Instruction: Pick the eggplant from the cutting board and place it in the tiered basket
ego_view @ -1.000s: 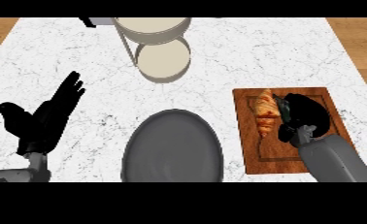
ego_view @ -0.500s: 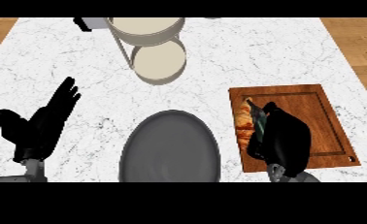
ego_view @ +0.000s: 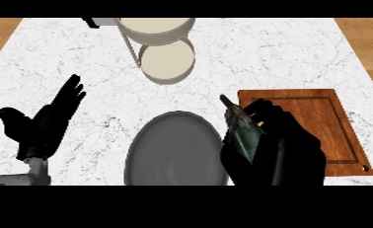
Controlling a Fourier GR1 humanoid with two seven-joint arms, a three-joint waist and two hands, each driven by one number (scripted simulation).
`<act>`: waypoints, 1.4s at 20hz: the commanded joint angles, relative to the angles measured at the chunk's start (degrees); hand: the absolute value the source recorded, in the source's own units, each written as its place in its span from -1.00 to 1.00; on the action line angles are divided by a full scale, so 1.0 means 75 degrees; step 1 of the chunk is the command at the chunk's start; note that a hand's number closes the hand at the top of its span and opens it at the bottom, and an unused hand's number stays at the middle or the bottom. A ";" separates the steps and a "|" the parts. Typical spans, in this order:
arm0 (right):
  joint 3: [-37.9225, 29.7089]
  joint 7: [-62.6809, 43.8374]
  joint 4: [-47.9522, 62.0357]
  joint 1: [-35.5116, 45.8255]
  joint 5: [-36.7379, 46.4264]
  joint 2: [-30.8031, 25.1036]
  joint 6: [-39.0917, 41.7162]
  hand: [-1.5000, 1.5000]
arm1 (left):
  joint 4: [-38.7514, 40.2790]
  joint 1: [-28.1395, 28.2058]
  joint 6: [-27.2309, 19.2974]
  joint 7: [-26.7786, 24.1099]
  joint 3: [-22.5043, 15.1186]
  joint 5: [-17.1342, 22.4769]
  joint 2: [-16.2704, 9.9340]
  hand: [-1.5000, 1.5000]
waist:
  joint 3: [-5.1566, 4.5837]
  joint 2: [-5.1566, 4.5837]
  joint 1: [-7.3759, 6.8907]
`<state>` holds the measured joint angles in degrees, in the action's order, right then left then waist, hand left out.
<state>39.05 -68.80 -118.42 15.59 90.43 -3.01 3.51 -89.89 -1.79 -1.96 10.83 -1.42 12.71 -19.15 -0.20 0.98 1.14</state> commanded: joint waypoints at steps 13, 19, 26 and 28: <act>-0.0793 -0.2189 0.2432 0.3929 -0.1572 0.0395 0.0090 1.00 | 0.0055 -0.0454 0.0263 0.0074 -0.0340 -0.0050 0.0256 0.00 | -0.0002 -0.0188 -0.0705; -0.1960 -0.2057 0.4026 0.5385 -0.2180 0.0396 -0.0241 1.00 | 0.0222 -0.0644 0.0237 0.0051 -0.0267 -0.0109 0.0251 0.00 | 0.0000 -0.0218 -0.0815; -0.2630 -0.2090 0.5777 0.6583 -0.2927 0.0396 -0.0674 1.00 | 0.0070 -0.0895 0.0208 0.0338 -0.0459 -0.0212 0.0332 0.00 | 0.0006 -0.0212 -0.0881; -0.2684 -0.2118 0.6112 0.6778 -0.3227 0.0396 -0.0852 1.00 | 0.0417 -0.1131 0.0115 0.0317 -0.0339 -0.0213 0.0399 0.00 | 0.0002 -0.0239 -0.0808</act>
<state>20.06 -70.97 -78.59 61.56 69.50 -0.71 1.15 -87.78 -8.41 -0.58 12.19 -4.08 11.11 -16.76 -0.19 -0.72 -5.10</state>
